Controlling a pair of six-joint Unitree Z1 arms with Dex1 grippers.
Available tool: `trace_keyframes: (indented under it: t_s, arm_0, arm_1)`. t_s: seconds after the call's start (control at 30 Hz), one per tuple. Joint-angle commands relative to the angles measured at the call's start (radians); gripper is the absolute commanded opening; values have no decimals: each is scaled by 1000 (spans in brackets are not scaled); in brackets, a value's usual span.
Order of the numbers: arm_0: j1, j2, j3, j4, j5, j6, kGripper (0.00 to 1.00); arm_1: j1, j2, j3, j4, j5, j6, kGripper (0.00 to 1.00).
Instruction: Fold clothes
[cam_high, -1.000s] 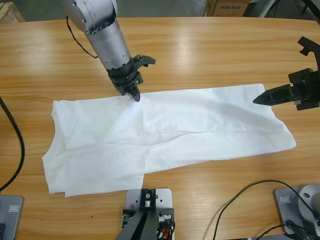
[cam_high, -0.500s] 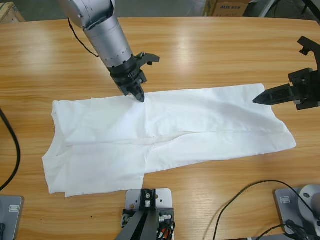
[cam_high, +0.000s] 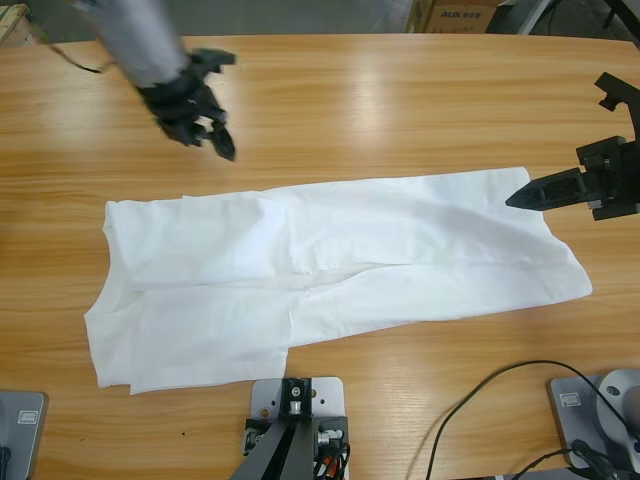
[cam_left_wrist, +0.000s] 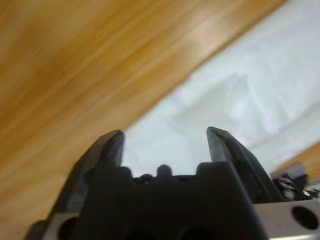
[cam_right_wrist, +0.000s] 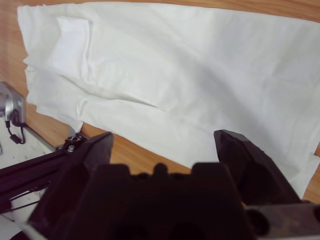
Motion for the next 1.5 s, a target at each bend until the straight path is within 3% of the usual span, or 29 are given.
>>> trace_keyframes:
  t_s: [0.03, 0.2, 0.33, 0.63, 0.93, 1.23, 1.3, 1.37, 1.5]
  arm_0:
    - [-42, -178, 502, -266, 1, -236, 740]
    - [102, -188, 716, -535, -152, -370, 734]
    - [165, -169, 731, -628, -234, -357, 734]
    - [187, -121, 731, -644, -301, -305, 734]
    - [189, -120, 731, -643, -203, -233, 750]
    - [185, -89, 725, -648, -209, -229, 746]
    - [185, -89, 727, -656, -215, -234, 723]
    - [185, -90, 724, -657, -224, -236, 637]
    - [185, -91, 723, -662, -228, -236, 609]
  arm_1:
    - [-11, 3, 34, -21, -4, 12, 821]
    - [-11, 5, 34, -21, -4, 12, 821]
    - [-11, 8, 34, -23, -4, 12, 821]
    - [-11, 20, 34, -24, -6, 12, 819]
    - [-11, 19, 34, -23, -6, 13, 820]
    - [-11, 19, 34, -23, -7, 13, 821]
    - [-11, 20, 34, -23, -7, 13, 821]
    - [-11, 20, 34, -24, -7, 15, 820]
    - [-11, 19, 34, -23, -7, 14, 820]
